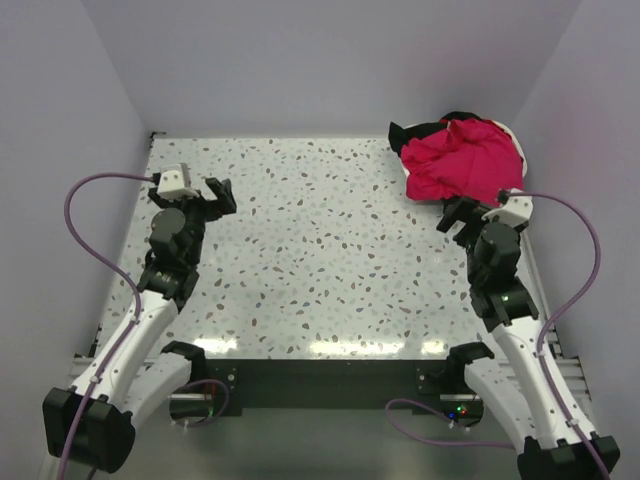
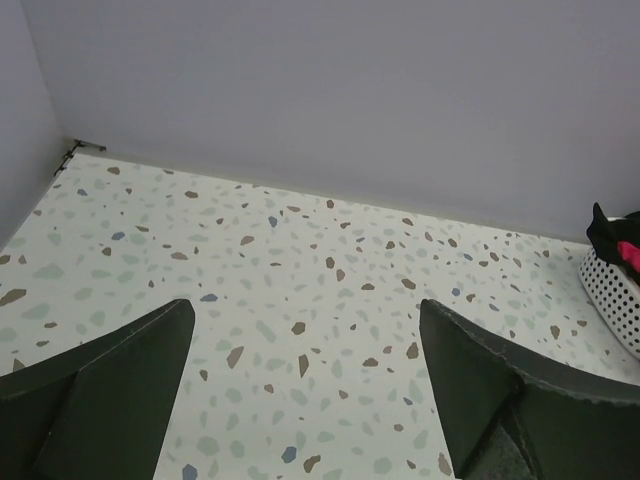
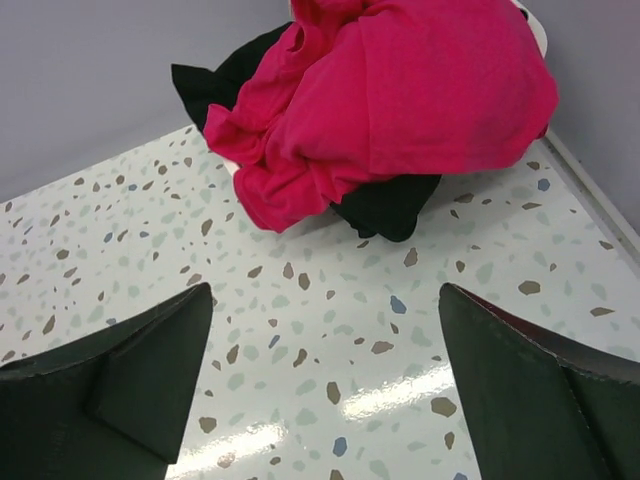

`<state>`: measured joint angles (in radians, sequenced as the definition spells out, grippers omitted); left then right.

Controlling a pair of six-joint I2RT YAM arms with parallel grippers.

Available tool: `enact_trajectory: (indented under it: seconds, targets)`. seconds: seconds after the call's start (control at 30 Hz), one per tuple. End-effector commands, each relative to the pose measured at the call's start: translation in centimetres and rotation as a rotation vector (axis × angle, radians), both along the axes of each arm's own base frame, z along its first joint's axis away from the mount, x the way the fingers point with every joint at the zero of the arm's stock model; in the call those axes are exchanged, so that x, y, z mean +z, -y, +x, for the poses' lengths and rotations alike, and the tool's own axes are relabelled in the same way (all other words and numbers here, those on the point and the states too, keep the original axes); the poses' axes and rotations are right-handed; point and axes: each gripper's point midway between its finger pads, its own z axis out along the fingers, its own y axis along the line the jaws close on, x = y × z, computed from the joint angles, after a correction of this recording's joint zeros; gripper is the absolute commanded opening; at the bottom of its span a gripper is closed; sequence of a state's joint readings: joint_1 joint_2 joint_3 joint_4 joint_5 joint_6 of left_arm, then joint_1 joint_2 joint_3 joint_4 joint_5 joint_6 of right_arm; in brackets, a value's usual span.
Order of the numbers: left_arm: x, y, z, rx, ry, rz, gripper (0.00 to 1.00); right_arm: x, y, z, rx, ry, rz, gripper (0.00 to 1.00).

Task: Fold and stack the t-shirts
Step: Grab the tshirt from the pile

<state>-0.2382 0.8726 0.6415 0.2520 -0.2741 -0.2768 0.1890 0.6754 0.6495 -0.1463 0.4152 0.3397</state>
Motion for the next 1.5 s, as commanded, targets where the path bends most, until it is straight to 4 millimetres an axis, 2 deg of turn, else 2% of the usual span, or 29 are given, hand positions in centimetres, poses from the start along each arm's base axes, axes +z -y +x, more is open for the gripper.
enact_trajectory:
  seconds: [0.0, 0.03, 0.1, 0.13, 0.2, 0.23, 0.27, 0.3, 0.33, 0.37, 0.4, 0.43, 0.47, 0.5, 0.53, 0.6, 0.7, 0.8, 0.97, 1.03, 1.07, 1.1, 1.13, 1.23, 1.27, 1.3, 1.33, 1.4, 1.47]
  targets:
    - [2.0, 0.0, -0.5, -0.005, 0.072, -0.011, 1.00, 4.2, 1.0, 0.1, -0.057, 0.045, -0.009, 0.99]
    - [1.6, 0.1, -0.7, -0.012, 0.072, -0.006, 1.00, 5.4, 0.9, 1.0, -0.059, 0.036, -0.017, 0.99]
    - [1.8, 0.1, -0.8, -0.015, 0.087, -0.001, 1.00, 5.6, 0.9, 2.0, -0.063, -0.025, -0.038, 0.99]
    - [1.9, -0.1, -0.8, -0.009, 0.090, -0.002, 1.00, 6.6, 0.5, 3.6, -0.058, -0.043, -0.052, 0.99]
    - [1.5, 0.0, -0.6, -0.007, 0.069, 0.004, 1.00, 6.5, 0.4, 5.4, -0.060, -0.097, -0.083, 0.99]
    - [1.8, -0.1, -0.5, -0.006, 0.067, 0.003, 1.00, 8.3, 0.4, 6.3, -0.064, -0.080, -0.097, 0.99]
    - [1.2, 0.1, -0.2, -0.012, 0.044, 0.010, 1.00, 6.6, 0.2, 8.3, -0.069, -0.149, -0.121, 0.99]
    - [1.0, 0.4, 0.0, -0.026, 0.033, 0.012, 1.00, 6.3, 0.4, 9.0, -0.079, -0.178, -0.137, 0.99]
    - [1.0, 0.5, 0.1, -0.031, 0.026, 0.015, 1.00, 7.4, 0.6, 10.2, -0.095, -0.167, -0.147, 0.99]
    - [0.5, 0.7, 0.4, -0.038, 0.008, 0.018, 1.00, 6.0, 0.7, 11.7, -0.104, -0.208, -0.160, 0.99]
    - [0.2, 1.1, 0.6, -0.058, 0.001, 0.020, 1.00, 5.7, 1.1, 12.6, -0.119, -0.220, -0.162, 0.99]
    - [0.2, 1.4, 0.8, -0.069, -0.002, 0.021, 1.00, 6.5, 1.2, 13.6, -0.119, -0.204, -0.152, 0.99]
    - [-0.3, 1.6, 1.1, -0.080, -0.018, 0.020, 1.00, 6.2, 1.3, 14.4, -0.121, -0.212, -0.141, 0.99]
    - [-0.4, 2.1, 1.2, -0.103, -0.021, 0.019, 1.00, 4.2, 2.0, 15.8, -0.135, -0.262, -0.138, 0.99]
    - [-0.3, 2.3, 1.3, -0.112, -0.021, 0.019, 1.00, 4.9, 2.4, 16.6, -0.143, -0.252, -0.129, 0.99]
    - [-0.6, 2.6, 1.5, -0.128, -0.030, 0.021, 1.00, 2.8, 3.6, 18.4, -0.173, -0.295, -0.121, 0.99]
    - [-0.5, 2.7, 1.4, -0.132, -0.017, 0.017, 1.00, 2.5, 5.2, 20.6, -0.201, -0.284, -0.107, 0.99]
    - [-0.3, 2.9, 1.2, -0.148, 0.002, 0.013, 1.00, 0.9, 6.3, 23.4, -0.221, -0.297, -0.133, 0.98]
    - [-0.2, 3.1, 1.0, -0.155, 0.011, 0.008, 1.00, -2.8, 7.3, 27.8, -0.239, -0.353, -0.182, 0.97]
    - [-0.3, 3.0, 1.0, -0.152, 0.008, 0.010, 1.00, -2.9, 7.5, 29.2, -0.243, -0.349, -0.185, 0.93]
    - [-0.2, 2.9, 1.0, -0.151, 0.011, 0.011, 1.00, -4.8, 7.6, 29.9, -0.246, -0.380, -0.191, 0.92]
    - [-0.2, 2.9, 1.1, -0.148, 0.009, 0.011, 1.00, -4.5, 7.6, 30.7, -0.247, -0.369, -0.191, 0.91]
    - [-0.2, 2.8, 1.0, -0.146, 0.009, 0.011, 1.00, -4.9, 7.6, 31.0, -0.245, -0.375, -0.192, 0.86]
    - [0.0, 2.7, 1.0, -0.138, 0.023, 0.009, 1.00, -5.5, 7.6, 31.9, -0.240, -0.373, -0.191, 0.55]
    - [0.1, 2.6, 1.0, -0.135, 0.027, 0.008, 1.00, -5.4, 7.5, 32.0, -0.238, -0.363, -0.189, 0.31]
    - [0.1, 2.6, 0.9, -0.132, 0.030, 0.007, 1.00, -4.2, 7.4, 32.1, -0.233, -0.328, -0.180, 0.21]
    - [0.0, 2.6, 0.9, -0.132, 0.033, 0.004, 1.00, -4.2, 7.2, 32.0, -0.224, -0.321, -0.172, 0.13]
    - [0.1, 2.5, 1.0, -0.129, 0.038, 0.003, 1.00, -2.5, 7.1, 31.7, -0.226, -0.271, -0.163, 0.00]
    - [0.0, 2.6, 1.1, -0.131, 0.039, 0.000, 1.00, -0.1, 6.9, 30.4, -0.223, -0.224, -0.145, 0.00]
